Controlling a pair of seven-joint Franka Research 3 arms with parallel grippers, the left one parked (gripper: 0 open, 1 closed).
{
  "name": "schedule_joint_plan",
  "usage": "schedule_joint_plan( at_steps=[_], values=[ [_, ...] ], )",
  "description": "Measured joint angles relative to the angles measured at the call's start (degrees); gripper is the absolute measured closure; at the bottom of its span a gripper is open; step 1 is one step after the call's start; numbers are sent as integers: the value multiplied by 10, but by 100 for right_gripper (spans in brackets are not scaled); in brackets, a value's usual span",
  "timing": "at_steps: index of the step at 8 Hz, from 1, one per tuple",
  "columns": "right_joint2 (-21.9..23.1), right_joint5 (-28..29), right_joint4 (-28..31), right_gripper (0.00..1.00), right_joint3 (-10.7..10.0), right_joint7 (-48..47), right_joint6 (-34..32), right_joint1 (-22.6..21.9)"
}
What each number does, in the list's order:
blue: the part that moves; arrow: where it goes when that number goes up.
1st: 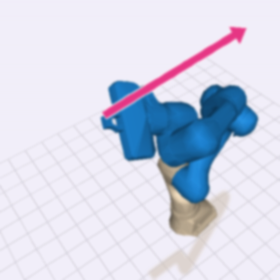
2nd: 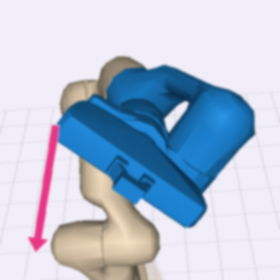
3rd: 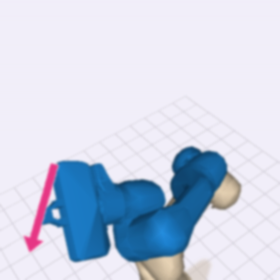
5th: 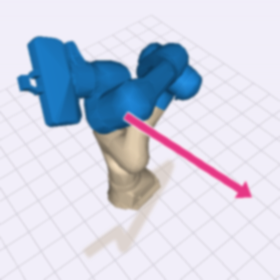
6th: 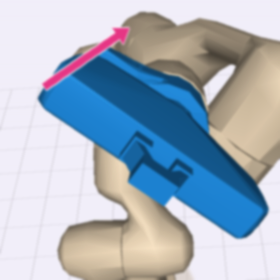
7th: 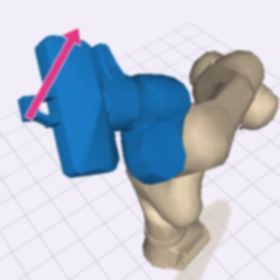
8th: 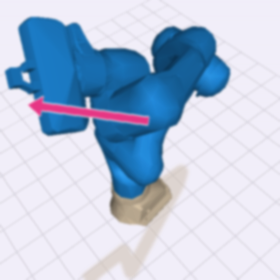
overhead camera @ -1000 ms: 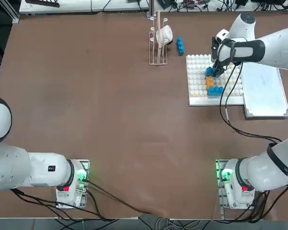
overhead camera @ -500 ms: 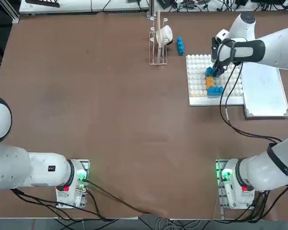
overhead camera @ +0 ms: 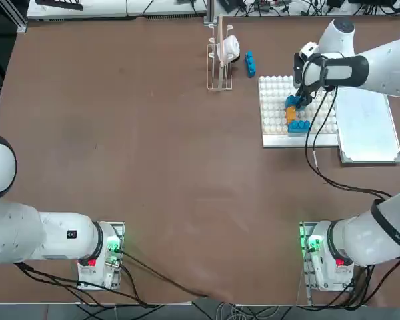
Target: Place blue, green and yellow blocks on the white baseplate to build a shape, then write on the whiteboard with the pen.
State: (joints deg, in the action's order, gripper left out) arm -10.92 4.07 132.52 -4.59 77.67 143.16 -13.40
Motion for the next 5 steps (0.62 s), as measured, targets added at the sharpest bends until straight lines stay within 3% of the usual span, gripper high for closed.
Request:
schedule_joint_plan(
  at_steps=[5],
  values=[
    [0, 0, 3, 62, 0, 0, 2, 1]
  ],
)
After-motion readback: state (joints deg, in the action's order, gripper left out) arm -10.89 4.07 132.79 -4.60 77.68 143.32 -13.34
